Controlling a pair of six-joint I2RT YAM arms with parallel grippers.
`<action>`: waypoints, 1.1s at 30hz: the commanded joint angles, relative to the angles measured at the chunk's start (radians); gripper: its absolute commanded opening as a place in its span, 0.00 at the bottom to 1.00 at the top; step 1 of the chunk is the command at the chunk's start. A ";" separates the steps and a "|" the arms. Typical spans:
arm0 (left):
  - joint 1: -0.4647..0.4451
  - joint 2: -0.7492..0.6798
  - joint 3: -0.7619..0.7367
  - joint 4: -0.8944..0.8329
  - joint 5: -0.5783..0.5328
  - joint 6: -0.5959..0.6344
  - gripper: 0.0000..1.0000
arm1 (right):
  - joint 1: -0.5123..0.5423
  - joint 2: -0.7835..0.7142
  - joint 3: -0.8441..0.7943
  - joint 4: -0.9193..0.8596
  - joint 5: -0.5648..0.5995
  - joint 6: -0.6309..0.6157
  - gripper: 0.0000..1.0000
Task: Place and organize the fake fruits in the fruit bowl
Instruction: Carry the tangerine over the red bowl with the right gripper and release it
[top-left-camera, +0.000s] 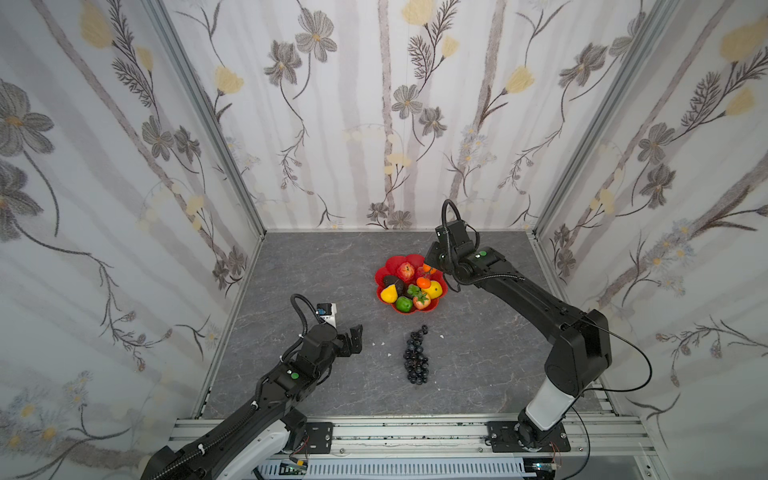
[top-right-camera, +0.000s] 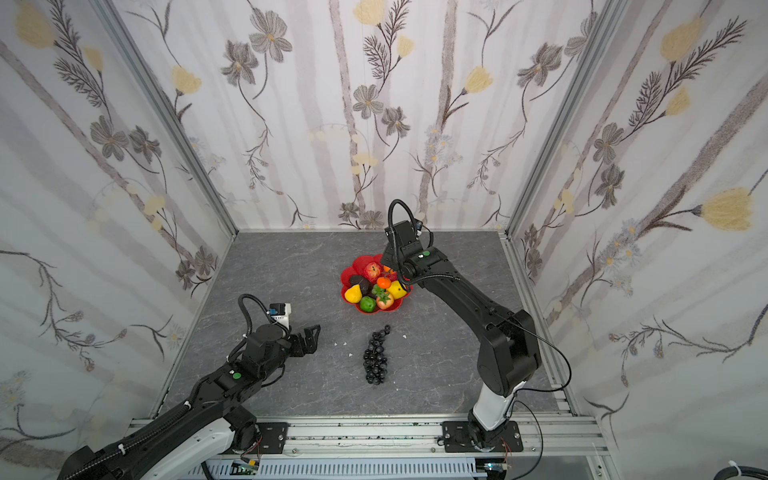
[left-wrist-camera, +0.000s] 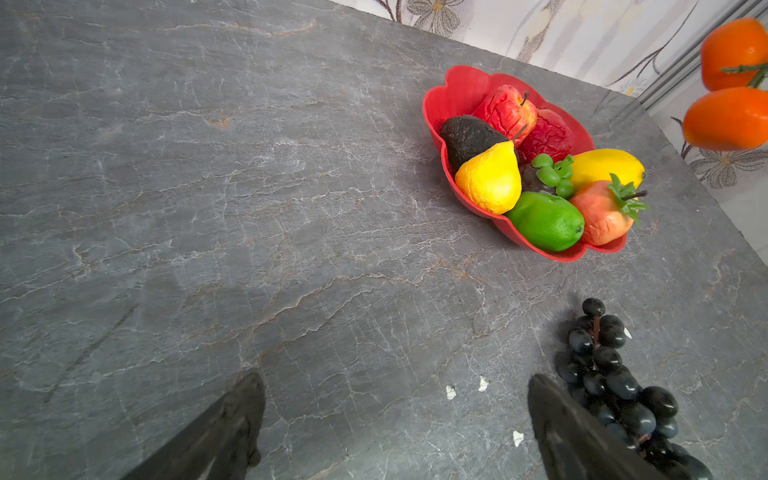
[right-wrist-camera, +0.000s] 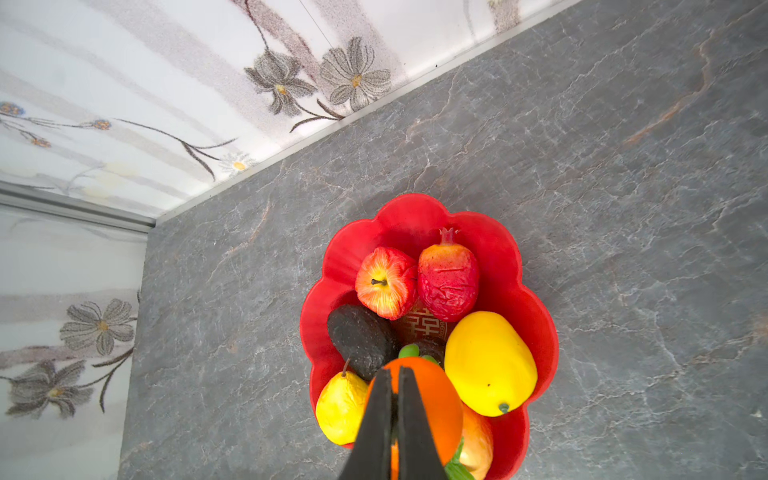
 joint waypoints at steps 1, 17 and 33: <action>0.000 -0.001 -0.003 0.005 -0.015 -0.001 1.00 | -0.003 0.023 -0.003 0.076 0.037 0.159 0.00; -0.001 0.010 0.005 -0.004 0.008 0.003 1.00 | 0.003 0.169 0.038 0.128 0.126 0.413 0.00; 0.000 0.017 0.006 0.002 0.010 0.002 1.00 | 0.024 0.256 0.062 0.096 0.124 0.436 0.00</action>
